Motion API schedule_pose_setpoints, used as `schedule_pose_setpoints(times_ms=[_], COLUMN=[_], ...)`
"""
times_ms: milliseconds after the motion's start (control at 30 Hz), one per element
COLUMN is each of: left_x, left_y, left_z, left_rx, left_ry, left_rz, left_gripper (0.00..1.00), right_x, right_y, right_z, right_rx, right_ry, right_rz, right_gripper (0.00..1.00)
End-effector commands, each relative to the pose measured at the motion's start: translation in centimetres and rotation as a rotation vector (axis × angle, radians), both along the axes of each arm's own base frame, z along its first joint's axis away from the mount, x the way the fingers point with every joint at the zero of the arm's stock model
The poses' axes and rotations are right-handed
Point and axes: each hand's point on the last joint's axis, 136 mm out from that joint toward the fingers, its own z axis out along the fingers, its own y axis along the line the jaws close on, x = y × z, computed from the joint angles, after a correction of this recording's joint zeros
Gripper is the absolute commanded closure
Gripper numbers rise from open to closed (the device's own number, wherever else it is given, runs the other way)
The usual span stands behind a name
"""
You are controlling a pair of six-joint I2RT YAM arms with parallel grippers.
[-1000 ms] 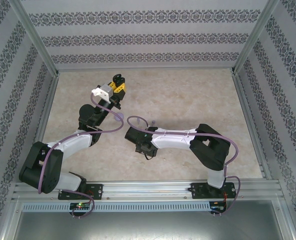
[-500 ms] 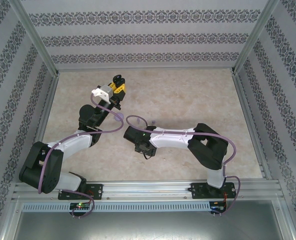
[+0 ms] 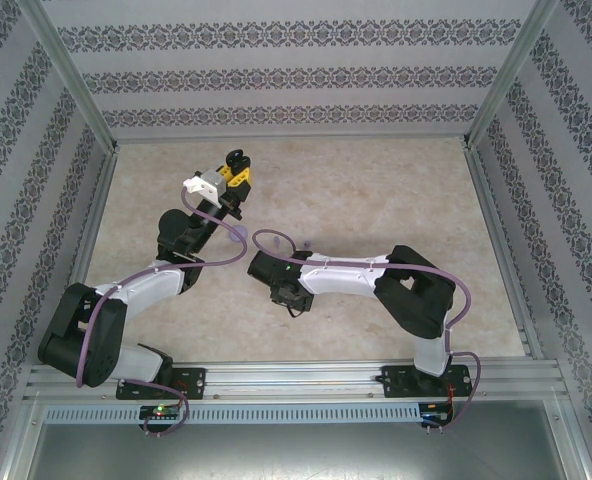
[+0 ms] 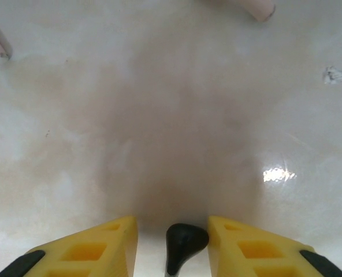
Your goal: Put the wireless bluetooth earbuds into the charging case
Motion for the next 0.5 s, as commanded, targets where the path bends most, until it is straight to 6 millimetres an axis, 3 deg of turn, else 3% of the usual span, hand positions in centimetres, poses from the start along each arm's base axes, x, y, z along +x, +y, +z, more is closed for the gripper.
schedule_pose_setpoints(times_ms=[0,467], left_x=[-0.67,-0.92], left_y=[0.59,0.33], left_z=[1.82,1.87], left_rx=[-0.031,-0.035], left_ry=[-0.068,-0.061], left_rz=[-0.005,-0.028], left_gripper=[1.0,1.0], right_x=[0.53,0.97], right_y=[-0.42,-0.76], right_z=[-0.61,0.22], right_rx=[-0.036,-0.02], right_ry=[-0.008,-0.064], right_rz=[0.003,0.038], right_gripper=[0.66,0.79])
